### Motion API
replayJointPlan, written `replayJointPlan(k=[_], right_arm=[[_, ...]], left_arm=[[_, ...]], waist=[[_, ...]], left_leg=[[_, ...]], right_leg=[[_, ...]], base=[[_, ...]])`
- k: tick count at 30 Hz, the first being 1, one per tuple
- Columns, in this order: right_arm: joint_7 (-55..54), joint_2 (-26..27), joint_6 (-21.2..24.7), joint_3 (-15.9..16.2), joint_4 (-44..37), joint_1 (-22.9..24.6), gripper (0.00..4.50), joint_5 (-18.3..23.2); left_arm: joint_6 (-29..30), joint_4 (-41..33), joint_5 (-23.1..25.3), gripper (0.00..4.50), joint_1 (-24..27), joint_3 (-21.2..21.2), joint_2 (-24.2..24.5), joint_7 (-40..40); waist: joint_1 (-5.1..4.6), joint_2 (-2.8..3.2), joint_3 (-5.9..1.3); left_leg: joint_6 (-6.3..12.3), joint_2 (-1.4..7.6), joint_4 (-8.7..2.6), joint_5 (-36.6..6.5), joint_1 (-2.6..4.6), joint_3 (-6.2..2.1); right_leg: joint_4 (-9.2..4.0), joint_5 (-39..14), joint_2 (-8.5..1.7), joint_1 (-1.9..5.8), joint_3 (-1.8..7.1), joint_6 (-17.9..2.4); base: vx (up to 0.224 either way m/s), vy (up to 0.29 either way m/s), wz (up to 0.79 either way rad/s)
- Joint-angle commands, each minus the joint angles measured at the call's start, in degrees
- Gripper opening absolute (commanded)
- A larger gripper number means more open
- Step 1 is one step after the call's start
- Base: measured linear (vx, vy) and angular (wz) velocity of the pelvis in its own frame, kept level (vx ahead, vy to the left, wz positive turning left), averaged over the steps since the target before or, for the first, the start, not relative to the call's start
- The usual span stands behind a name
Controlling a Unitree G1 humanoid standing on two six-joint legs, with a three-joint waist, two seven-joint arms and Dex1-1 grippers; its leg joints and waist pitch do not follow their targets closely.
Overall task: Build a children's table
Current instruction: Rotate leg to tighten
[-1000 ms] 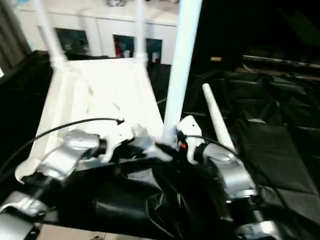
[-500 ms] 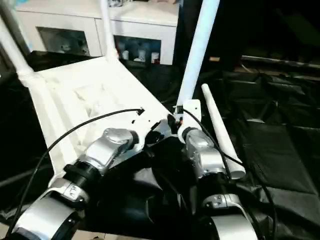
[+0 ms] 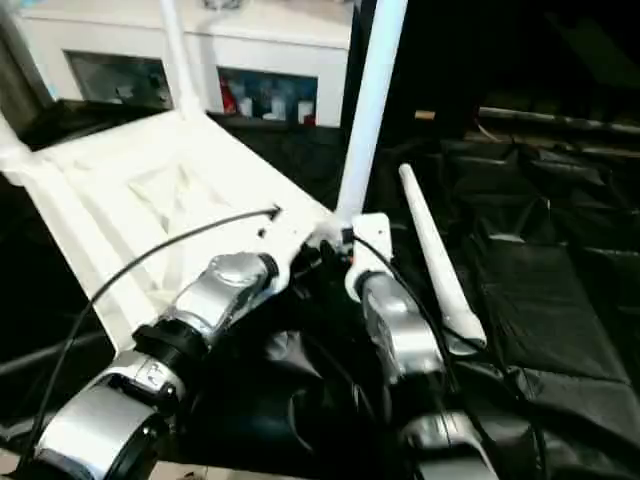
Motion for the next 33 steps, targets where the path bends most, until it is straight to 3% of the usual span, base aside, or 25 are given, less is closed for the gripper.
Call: replayJointPlan(k=[1, 3, 6, 7, 9, 10, 13, 16, 17, 19, 20, 23, 26, 30, 33], right_arm=[[-0.67, -0.34, 0.56, 0.62, -1.60, 1.21, 3.72, -1.02], [-1.15, -0.36, 0.50, 0.83, -2.51, 1.78, 3.72, -1.16], [-1.39, -0.35, 1.13, 1.11, -4.49, 2.59, 3.72, -1.28], [-1.38, -0.38, 1.70, 1.42, -6.67, 3.28, 3.72, -1.64], [-1.41, -0.41, 1.89, 1.60, -7.54, 3.58, 3.72, -1.85], [-1.44, -0.44, 1.96, 1.79, -8.00, 3.84, 3.72, -2.03], [-1.51, -0.45, 2.29, 2.30, -9.41, 4.75, 3.72, -2.45], [-1.56, -0.46, 2.47, 2.45, -9.91, 5.09, 3.72, -2.54], [-1.68, -0.63, 3.19, 2.78, -11.36, 5.97, 3.72, -2.75], [-1.66, -0.83, 3.95, 3.00, -12.67, 6.76, 3.72, -2.93], [-1.66, -0.83, 3.95, 3.00, -12.67, 6.76, 3.72, -2.93], [-1.79, -1.17, 4.74, 3.27, -13.44, 7.06, 3.72, -3.41], [-1.77, -1.68, 5.53, 2.97, -13.90, 6.83, 3.72, -3.35], [-2.09, -3.27, 8.59, 2.32, -15.48, 5.90, 3.72, -3.59], [-1.66, -4.94, 11.93, 1.47, -16.78, 4.81, 3.72, -3.36]], left_arm=[[-1.37, -5.69, -1.95, 0.48, -1.27, 3.15, 1.33, 2.11], [-0.32, -8.48, -1.57, 0.66, -0.42, 3.98, 2.73, 3.60], [0.76, -11.21, -0.22, 0.95, 0.81, 4.91, 4.62, 5.77], [2.22, -16.55, 1.48, 1.07, 3.45, 7.68, 7.70, 9.89], [2.61, -19.48, 2.18, 1.10, 4.95, 9.29, 9.23, 11.94], [2.81, -22.12, 2.89, 1.08, 6.37, 10.88, 10.21, 14.15], [5.25, -31.23, 5.86, 1.52, 11.99, 15.12, 13.31, 19.33], [6.11, -34.86, 6.79, 1.52, 14.49, 16.62, 14.13, 20.26], [7.27, -42.73, 7.50, 1.72, 19.72, 21.24, 14.12, 24.00], [11.49, -50.68, 9.35, 1.99, 26.39, 25.85, 13.93, 27.53], [11.49, -50.68, 9.35, 1.93, 26.39, 25.85, 13.93, 27.53], [17.32, -53.23, 9.99, 2.22, 33.03, 26.59, 14.17, 27.11], [20.83, -53.32, 8.71, 2.33, 35.73, 26.53, 13.28, 25.70], [23.89, -55.81, 8.35, 2.82, 37.54, 25.78, 12.11, 25.39], [26.87, -57.38, 7.39, 3.16, 38.29, 24.12, 11.39, 23.57]], waist=[[0.27, -0.14, -3.96], [0.11, -0.19, -3.89], [0.16, 0.01, -3.68], [0.20, 0.35, -3.73], [-0.15, 0.29, -3.66], [-0.21, 0.66, -3.73], [-0.24, 0.81, -3.51], [-0.28, 0.90, -3.46], [-0.31, 0.82, -3.54], [-0.33, 0.59, -3.24], [-0.41, 0.71, -3.45], [-0.44, 0.58, -2.97], [-0.39, 0.65, -2.80], [-0.33, 0.82, -2.88], [-0.41, 0.49, -3.10]], left_leg=[[2.11, -0.42, -3.13, -8.83, -0.30, 0.60], [2.40, -0.48, -3.13, -8.81, -0.36, 0.68], [2.54, -0.58, -3.18, -9.27, -0.05, 0.82], [2.09, -0.47, -3.27, -9.46, -0.05, 0.65], [1.71, -0.29, -3.42, -9.67, -0.30, 0.50], [1.35, -0.35, -3.34, -9.90, 0.01, 0.56], [0.34, -0.14, -3.53, -11.78, 0.10, 0.51], [0.19, -0.35, -3.53, -12.42, 0.29, 0.65], [-0.24, 0.11, -3.58, -12.83, 0.14, 0.44], [0.20, -0.14, -3.63, -13.59, 0.04, 0.68], [0.06, -0.03, -3.49, -13.60, 0.15, 0.61], [0.20, -0.37, -3.75, -16.13, 0.12, 0.60], [-0.07, -0.47, -3.84, -18.57, 0.32, 0.55], [-0.57, -0.45, -3.89, -19.77, 0.47, 0.30], [-0.23, -0.55, -3.64, -16.96, 0.07, 0.37]], right_leg=[[-3.98, -6.96, -2.59, 4.03, 2.10, -9.76], [-3.85, -6.08, -2.48, 4.10, 1.98, -10.23], [-4.15, -7.90, -2.26, 3.81, 2.03, -9.25], [-3.97, -8.01, -2.28, 3.92, 2.01, -9.01], [-3.86, -7.43, -2.27, 4.13, 1.90, -8.63], [-3.89, -7.75, -2.19, 3.87, 1.95, -8.41], [-4.00, -9.18, -2.17, 3.66, 1.99, -8.21], [-4.10, -9.45, -1.80, 3.31, 1.98, -7.70], [-3.69, -8.32, -2.13, 3.56, 2.05, -8.31], [-4.22, -10.50, -1.84, 3.26, 1.98, -7.46], [-3.85, -10.20, -1.90, 3.33, 2.00, -7.46], [-4.68, -15.77, -1.57, 2.72, 1.95, -5.06], [-5.10, -19.16, -1.50, 2.27, 2.00, -3.96], [-5.13, -17.33, -1.36, 2.20, 1.99, -3.86], [-4.63, -13.35, -1.39, 2.73, 2.08, -4.45]], base=[[0.000, 0.000, 0.00], [0.000, 0.000, 0.00], [0.000, 0.000, 0.00], [0.000, 0.000, 0.00], [0.000, 0.000, 0.00], [0.000, 0.000, 0.00], [0.000, 0.000, 0.00], [0.000, 0.000, 0.00], [0.000, 0.000, 0.00], [0.000, 0.000, 0.00], [0.000, 0.000, 0.00], [0.000, 0.000, 0.00], [0.000, 0.000, 0.00], [0.000, 0.000, 0.00], [0.000, 0.000, 0.00]])
